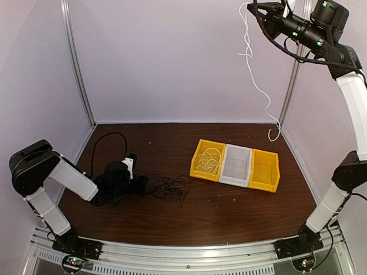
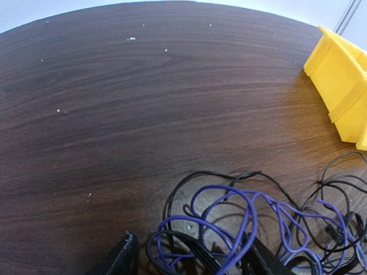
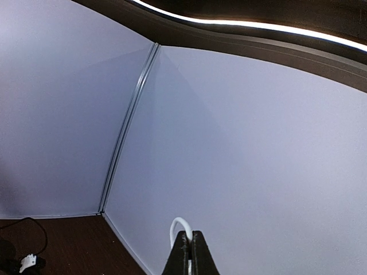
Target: Untangle the cables
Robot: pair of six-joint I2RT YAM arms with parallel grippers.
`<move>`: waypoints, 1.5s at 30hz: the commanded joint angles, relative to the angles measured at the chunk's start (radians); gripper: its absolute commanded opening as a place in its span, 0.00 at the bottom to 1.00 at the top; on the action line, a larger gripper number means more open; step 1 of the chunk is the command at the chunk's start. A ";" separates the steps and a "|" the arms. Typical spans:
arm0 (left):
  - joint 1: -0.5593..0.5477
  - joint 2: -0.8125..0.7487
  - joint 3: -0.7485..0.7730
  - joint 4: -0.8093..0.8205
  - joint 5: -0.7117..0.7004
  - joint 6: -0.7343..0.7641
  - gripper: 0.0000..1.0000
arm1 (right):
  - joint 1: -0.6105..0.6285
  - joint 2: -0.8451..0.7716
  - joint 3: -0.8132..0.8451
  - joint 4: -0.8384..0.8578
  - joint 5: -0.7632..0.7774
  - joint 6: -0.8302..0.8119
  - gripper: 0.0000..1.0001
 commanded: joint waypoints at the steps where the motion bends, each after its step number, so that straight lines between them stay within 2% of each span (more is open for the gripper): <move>1: 0.000 -0.109 0.009 -0.015 0.033 -0.007 0.63 | -0.007 -0.043 -0.082 0.030 0.045 -0.042 0.00; 12: -0.003 -0.354 0.163 -0.379 0.095 -0.002 0.75 | -0.014 -0.071 -0.300 0.098 0.067 -0.050 0.00; 19: -0.003 -0.494 0.182 -0.511 0.092 0.006 0.75 | -0.014 -0.053 -0.396 0.156 0.063 -0.032 0.00; 26: -0.003 -0.592 0.144 -0.545 0.046 -0.001 0.75 | -0.022 -0.032 -0.456 0.192 0.086 -0.039 0.00; 34: -0.003 -0.617 0.141 -0.562 0.025 0.005 0.75 | -0.052 -0.034 -0.563 0.231 0.074 -0.029 0.00; 45: -0.003 -0.568 0.145 -0.531 0.040 0.010 0.75 | -0.053 -0.033 -0.424 0.190 0.039 -0.002 0.00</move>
